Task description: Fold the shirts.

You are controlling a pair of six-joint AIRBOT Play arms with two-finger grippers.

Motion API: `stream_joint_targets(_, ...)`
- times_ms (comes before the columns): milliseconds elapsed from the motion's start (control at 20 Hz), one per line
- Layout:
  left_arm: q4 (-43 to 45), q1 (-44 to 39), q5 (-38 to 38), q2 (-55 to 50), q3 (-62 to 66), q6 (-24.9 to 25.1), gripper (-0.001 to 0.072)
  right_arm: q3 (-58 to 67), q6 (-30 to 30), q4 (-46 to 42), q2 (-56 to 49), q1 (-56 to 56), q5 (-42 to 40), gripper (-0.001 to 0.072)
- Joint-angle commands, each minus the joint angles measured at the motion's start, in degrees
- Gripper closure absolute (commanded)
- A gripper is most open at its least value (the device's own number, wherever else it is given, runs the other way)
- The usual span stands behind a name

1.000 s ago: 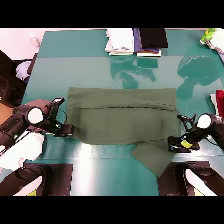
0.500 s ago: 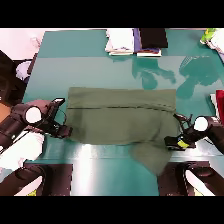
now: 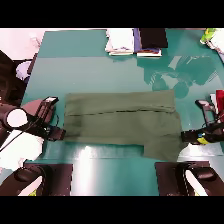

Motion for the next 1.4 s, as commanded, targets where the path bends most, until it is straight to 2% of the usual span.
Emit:
stream_joint_targets(0, 3.0, 0.1, 4.1, -1.6, 3.5, 0.3, 0.0678, 6.6, -0.3, -1.8, -4.3, 0.0, -3.0, 0.0693)
stream_joint_targets(100, 4.8, 0.5, 7.3, -5.3, 6.2, 1.1, 0.0678, 11.3, -1.8, -1.7, -10.8, 0.0, -7.6, 0.0693)
stream_joint_targets(300, 4.7, 6.5, 15.8, -16.0, 13.0, 2.1, 0.0677, 21.9, -3.3, -1.6, -26.2, 0.0, -14.3, 0.0693)
stream_joint_targets(400, 4.3, 7.8, 19.2, -21.6, 16.5, 5.3, 0.0677, 27.3, -4.4, -1.3, -33.9, 0.0, -16.4, 0.0693)
stream_joint_targets(500, 4.3, 7.8, 21.7, -27.1, 19.8, 7.9, 0.0677, 32.9, -4.4, -1.2, -41.3, 0.0, -17.4, 0.0693)
stream_joint_targets(750, 4.5, 7.8, 26.2, -37.7, 26.5, 7.8, 0.0677, 45.0, -4.3, -1.2, -54.1, 0.0, -17.9, 0.0693)
stream_joint_targets(1000, 4.5, 7.8, 27.3, -39.9, 27.4, 7.2, 0.0675, 51.3, -4.3, -1.1, -60.3, 0.0, -16.2, 0.0690)
stream_joint_targets(1050, 4.5, 7.8, 26.6, -39.9, 27.8, 7.2, 0.0626, 52.1, -4.4, -1.1, -60.8, -0.1, -16.1, 0.0685)
stream_joint_targets(1100, 4.5, 7.8, 25.7, -39.9, 28.4, 7.1, 0.0347, 52.9, -5.4, 0.0, -61.1, -0.4, -16.1, 0.0575)
stream_joint_targets(1150, 4.5, 7.8, 24.5, -39.9, 29.4, 6.2, 0.0183, 53.8, -6.8, 2.1, -61.3, -1.3, -16.2, 0.0434)
stream_joint_targets(1200, 4.5, 7.8, 22.9, -39.9, 30.9, 5.9, 0.0216, 54.7, -7.9, 5.1, -61.2, -2.3, -16.2, 0.0375)
stream_joint_targets(1300, 4.5, 7.8, 18.2, -39.9, 34.9, 5.9, 0.0220, 56.4, -10.4, 9.7, -61.2, -5.2, -14.1, 0.0345)
stream_joint_targets(1350, 4.5, 7.8, 15.6, -39.9, 36.9, 5.9, 0.0220, 56.4, -10.8, 9.8, -60.9, -6.9, -12.3, 0.0260)
